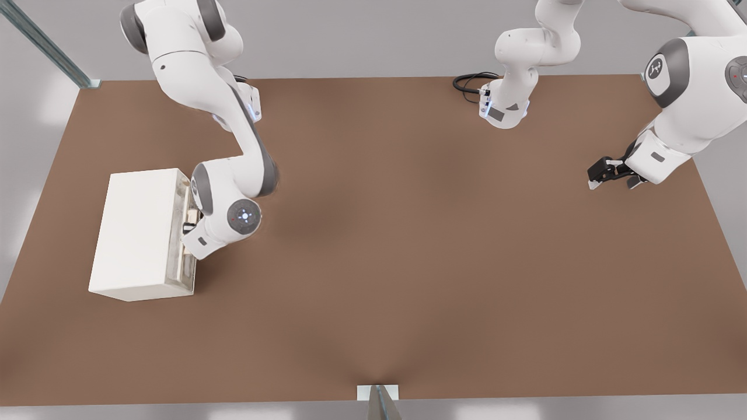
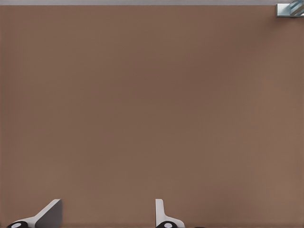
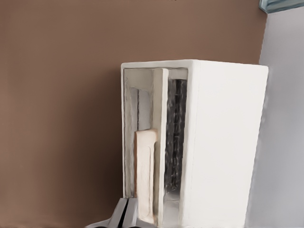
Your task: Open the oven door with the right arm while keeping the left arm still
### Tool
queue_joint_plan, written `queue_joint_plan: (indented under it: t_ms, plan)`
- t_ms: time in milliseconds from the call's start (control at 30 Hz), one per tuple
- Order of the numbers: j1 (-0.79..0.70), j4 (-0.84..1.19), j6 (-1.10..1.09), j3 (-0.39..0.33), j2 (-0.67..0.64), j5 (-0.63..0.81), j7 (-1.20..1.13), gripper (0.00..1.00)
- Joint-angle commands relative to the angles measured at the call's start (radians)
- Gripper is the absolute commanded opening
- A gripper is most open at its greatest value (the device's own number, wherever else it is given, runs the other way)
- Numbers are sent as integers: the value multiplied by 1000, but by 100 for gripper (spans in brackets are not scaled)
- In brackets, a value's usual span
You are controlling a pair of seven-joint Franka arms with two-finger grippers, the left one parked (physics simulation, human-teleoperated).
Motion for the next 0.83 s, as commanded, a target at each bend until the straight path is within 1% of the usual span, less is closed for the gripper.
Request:
queue_joint_plan:
  t_ms: [0, 33, 67, 133, 167, 267, 467, 800]
  plan:
    - [-56, 35, -131, 4, -88, 307, -130, 0]
    - [-111, 67, -135, 4, -128, 373, -283, 13]
    - [-133, 108, -164, 0, -149, 406, -335, 100]
    - [-139, 223, -273, -8, -155, 403, -391, 100]
    - [-177, 265, -273, -14, -129, 403, -449, 100]
    - [-212, 305, -238, -13, -129, 398, -480, 100]
    - [-223, 312, -183, -14, -122, 403, -481, 100]
    - [-229, 311, -180, -14, -109, 404, -481, 100]
